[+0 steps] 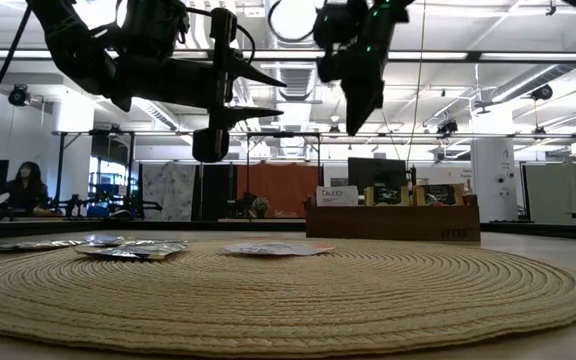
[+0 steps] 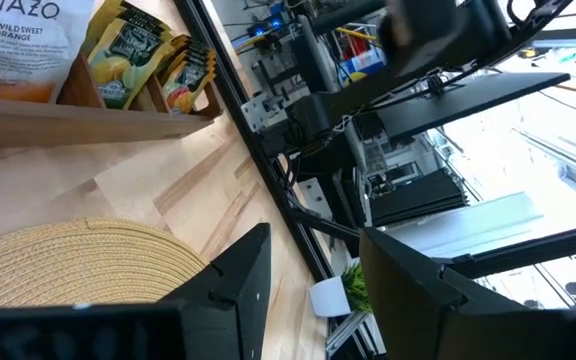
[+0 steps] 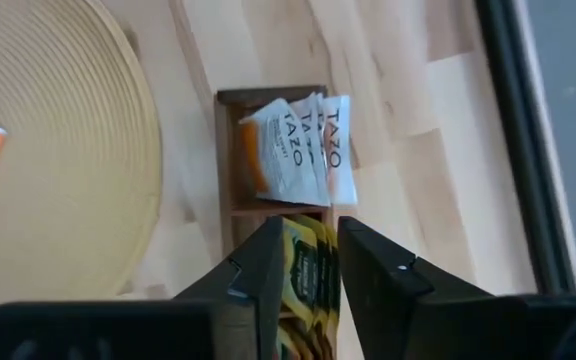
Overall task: Pick & Place Tea
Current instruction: Put the orange tea bag into the left section of the wooden organizer
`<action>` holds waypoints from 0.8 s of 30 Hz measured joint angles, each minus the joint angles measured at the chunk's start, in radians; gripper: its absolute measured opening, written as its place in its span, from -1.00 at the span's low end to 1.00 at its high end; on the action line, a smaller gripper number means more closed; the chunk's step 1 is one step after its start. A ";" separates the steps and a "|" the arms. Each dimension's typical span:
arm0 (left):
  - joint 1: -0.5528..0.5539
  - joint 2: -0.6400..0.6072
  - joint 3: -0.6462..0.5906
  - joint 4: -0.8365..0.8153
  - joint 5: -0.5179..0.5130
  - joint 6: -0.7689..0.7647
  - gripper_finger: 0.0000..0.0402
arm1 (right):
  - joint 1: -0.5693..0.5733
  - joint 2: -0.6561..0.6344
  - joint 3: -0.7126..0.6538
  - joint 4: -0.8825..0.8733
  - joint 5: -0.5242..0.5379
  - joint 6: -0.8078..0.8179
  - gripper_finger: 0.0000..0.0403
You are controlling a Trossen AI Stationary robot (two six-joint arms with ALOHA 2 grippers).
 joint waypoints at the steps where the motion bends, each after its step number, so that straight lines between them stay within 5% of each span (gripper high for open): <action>1: 0.000 0.000 0.000 0.000 -0.002 0.000 -0.26 | 0.001 -0.017 0.000 0.000 0.000 0.007 -0.54; 11: 0.000 0.000 0.000 0.001 -0.013 -0.001 -0.26 | 0.072 -0.095 -0.001 0.004 -0.066 0.083 -0.61; 24: 0.000 0.000 0.000 -0.003 -0.013 -0.004 -0.26 | 0.223 -0.040 -0.009 0.025 -0.067 0.103 -0.55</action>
